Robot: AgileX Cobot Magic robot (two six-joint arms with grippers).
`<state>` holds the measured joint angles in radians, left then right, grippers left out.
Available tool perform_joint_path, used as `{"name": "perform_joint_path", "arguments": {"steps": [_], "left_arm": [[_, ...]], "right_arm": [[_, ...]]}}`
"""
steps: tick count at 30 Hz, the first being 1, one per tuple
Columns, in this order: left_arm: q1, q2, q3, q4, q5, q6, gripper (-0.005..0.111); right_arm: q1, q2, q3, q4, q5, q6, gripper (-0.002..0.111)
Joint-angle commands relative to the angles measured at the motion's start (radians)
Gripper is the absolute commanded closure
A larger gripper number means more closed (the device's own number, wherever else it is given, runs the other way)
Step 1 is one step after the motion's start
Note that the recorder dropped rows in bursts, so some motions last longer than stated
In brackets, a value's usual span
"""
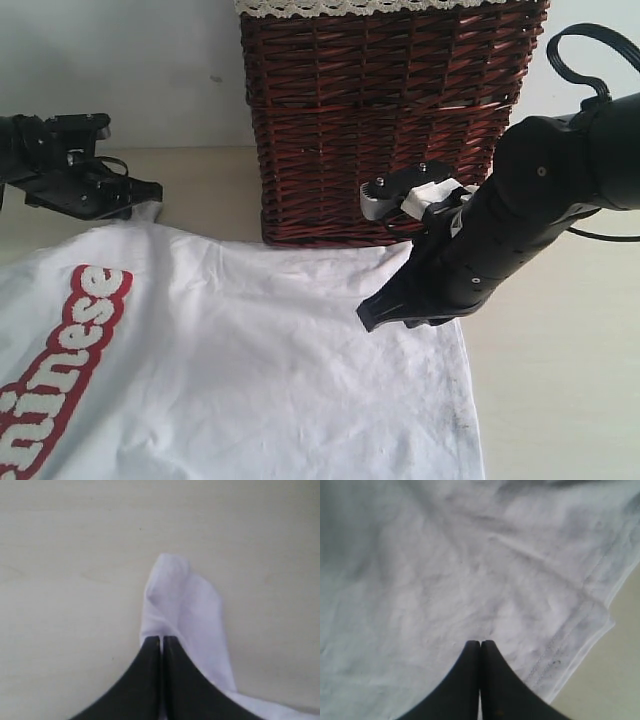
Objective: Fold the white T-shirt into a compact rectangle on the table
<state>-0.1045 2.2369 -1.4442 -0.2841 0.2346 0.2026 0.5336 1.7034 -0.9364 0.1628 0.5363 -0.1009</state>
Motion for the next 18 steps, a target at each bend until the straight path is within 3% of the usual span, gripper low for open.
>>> {"name": "perform_joint_path", "arguments": {"steps": [1,10,12,16,18], "left_arm": [[-0.004,-0.042,-0.009,0.022,-0.059,0.0,0.107],[-0.029,-0.148,-0.009,0.063,-0.035,0.003,0.107],[-0.058,-0.15,-0.006,0.081,0.042,0.003,0.107],[-0.165,-0.132,0.079,0.098,0.047,0.008,0.107],[-0.199,-0.082,0.086,0.123,0.076,0.015,0.093]], "right_arm": [[0.002,-0.008,0.002,0.003,-0.013,-0.009,0.108],[0.002,-0.008,0.002,0.003,-0.011,-0.009,0.108],[0.002,-0.008,0.002,0.003,-0.011,-0.009,0.108],[0.002,-0.008,0.002,0.003,-0.007,-0.009,0.108],[0.002,-0.008,0.002,0.003,0.006,-0.009,0.108]]}}
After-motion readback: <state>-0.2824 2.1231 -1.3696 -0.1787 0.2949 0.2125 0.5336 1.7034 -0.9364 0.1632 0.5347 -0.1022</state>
